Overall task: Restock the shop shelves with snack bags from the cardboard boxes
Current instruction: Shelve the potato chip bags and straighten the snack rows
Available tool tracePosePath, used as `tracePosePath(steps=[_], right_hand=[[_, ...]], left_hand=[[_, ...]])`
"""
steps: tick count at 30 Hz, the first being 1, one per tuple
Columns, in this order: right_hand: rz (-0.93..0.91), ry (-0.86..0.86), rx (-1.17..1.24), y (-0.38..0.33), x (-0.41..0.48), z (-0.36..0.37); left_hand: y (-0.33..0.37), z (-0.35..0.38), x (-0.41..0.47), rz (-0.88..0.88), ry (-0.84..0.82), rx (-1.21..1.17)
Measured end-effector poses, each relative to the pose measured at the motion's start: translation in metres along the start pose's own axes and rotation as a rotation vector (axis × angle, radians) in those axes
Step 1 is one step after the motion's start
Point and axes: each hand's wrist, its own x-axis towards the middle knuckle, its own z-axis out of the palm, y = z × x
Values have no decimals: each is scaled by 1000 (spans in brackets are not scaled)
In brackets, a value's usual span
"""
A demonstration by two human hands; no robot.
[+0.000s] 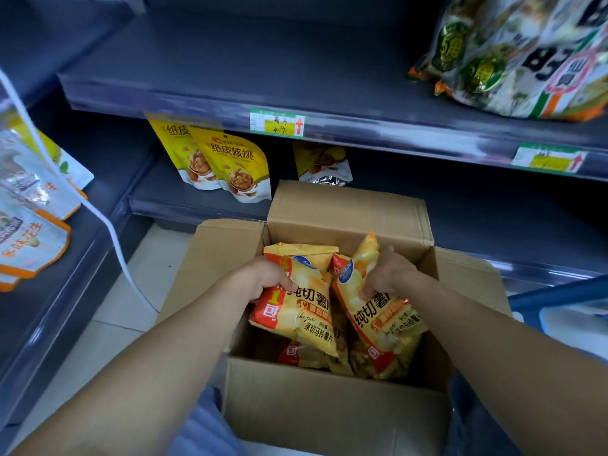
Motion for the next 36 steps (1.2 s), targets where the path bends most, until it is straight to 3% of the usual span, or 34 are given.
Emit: tracePosePath(steps=[9, 17, 30, 36], right_hand=[[-62, -13, -67, -7, -24, -33], [-224, -101, 65, -27, -53, -91], [-564, -64, 444, -80, -98, -179], [-730, 166, 906, -119, -92, -204]], left_hand=[[8, -11, -17, 140, 168, 163], [41, -70, -80, 440, 388, 370], [75, -164, -189, 871, 590, -125], [130, -178, -181, 1096, 798, -382]])
